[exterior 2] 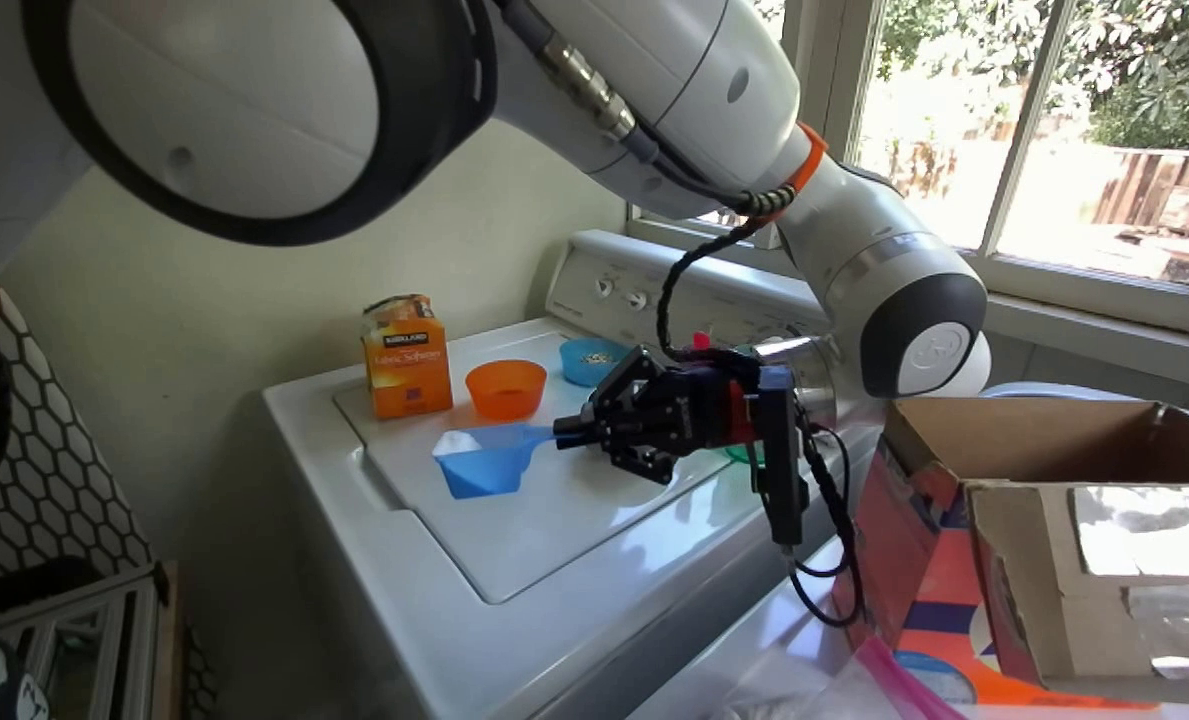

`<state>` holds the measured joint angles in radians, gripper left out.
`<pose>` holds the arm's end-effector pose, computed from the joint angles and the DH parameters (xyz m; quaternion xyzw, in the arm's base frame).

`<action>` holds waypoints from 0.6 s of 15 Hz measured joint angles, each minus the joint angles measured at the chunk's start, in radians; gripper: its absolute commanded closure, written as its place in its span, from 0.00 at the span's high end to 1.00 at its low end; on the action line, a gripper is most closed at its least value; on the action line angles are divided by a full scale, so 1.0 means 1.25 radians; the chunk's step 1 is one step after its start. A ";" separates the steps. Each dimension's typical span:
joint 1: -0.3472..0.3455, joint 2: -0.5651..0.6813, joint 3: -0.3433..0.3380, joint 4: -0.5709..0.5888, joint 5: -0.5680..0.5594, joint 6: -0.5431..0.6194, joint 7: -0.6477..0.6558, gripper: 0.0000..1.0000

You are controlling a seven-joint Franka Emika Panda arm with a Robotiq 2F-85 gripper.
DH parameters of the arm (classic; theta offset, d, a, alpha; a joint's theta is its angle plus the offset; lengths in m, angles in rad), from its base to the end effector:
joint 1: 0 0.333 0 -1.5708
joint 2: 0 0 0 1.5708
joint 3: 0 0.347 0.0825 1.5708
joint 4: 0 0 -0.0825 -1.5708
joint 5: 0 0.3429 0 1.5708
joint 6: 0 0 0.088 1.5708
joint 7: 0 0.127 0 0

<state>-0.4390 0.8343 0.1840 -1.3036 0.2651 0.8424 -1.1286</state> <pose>0.5385 -0.1259 0.2863 -0.6979 -0.3570 0.3225 0.5306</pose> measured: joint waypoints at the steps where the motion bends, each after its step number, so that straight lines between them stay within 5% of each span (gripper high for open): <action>1: 0.008 0.000 -0.015 0.005 0.000 0.000 0.003 0.02; 9: 0.035 0.007 -0.058 0.022 0.004 0.002 0.008 0.02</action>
<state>-0.3953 0.8434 0.1112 -1.2765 0.2706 0.8455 -1.1183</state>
